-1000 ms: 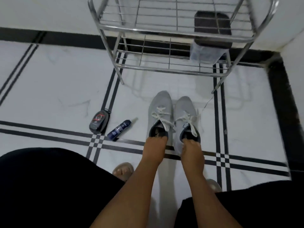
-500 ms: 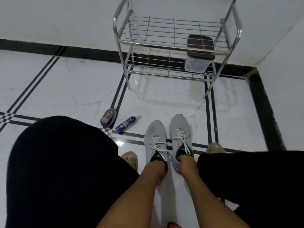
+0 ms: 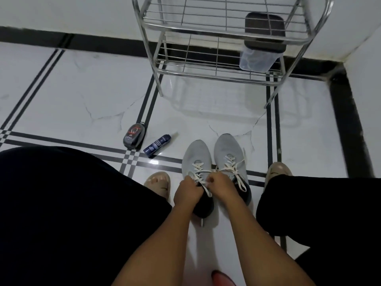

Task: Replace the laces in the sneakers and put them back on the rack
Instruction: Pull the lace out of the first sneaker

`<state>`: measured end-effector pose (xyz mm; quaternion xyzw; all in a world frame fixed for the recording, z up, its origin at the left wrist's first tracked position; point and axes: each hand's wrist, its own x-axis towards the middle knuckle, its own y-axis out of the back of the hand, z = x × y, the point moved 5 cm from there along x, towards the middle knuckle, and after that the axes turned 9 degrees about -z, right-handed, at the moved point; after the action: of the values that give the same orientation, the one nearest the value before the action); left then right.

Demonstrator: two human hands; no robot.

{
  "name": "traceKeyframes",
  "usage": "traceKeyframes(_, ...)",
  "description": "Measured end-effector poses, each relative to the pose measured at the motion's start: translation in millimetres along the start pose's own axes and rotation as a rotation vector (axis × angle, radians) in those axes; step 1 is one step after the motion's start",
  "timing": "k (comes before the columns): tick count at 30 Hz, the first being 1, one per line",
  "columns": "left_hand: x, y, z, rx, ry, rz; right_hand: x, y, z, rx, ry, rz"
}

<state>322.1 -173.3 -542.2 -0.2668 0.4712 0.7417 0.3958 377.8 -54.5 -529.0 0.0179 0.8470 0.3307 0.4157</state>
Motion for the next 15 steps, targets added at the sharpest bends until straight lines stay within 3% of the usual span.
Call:
traceKeyframes(4, 9.0, -4.8, -3.8, 0.172, -0.085, 0.038, 0.2, 12.9, -5.9, 0.136, 0.051, -0.007)
traceKeyframes(7, 7.4, -9.7, -1.1, 0.275, -0.158, 0.095, -5.8, 56.6, -25.8, 0.535, 0.114, 0.070)
traceKeyframes(10, 4.9, -13.5, 0.4, 0.290, -0.153, 0.093, -9.8, 104.5, -34.7, 0.927, 0.196, 0.315)
traceKeyframes(12, 6.0, -13.0, -1.2, 0.246, -0.140, 0.089, -7.5, 110.1, -26.5, 0.850, 0.132, 0.397)
traceKeyframes(15, 9.8, -8.0, -3.3, 0.037, -0.131, 0.115, -5.6, 80.0, 7.5, 0.566, -0.127, 0.407)
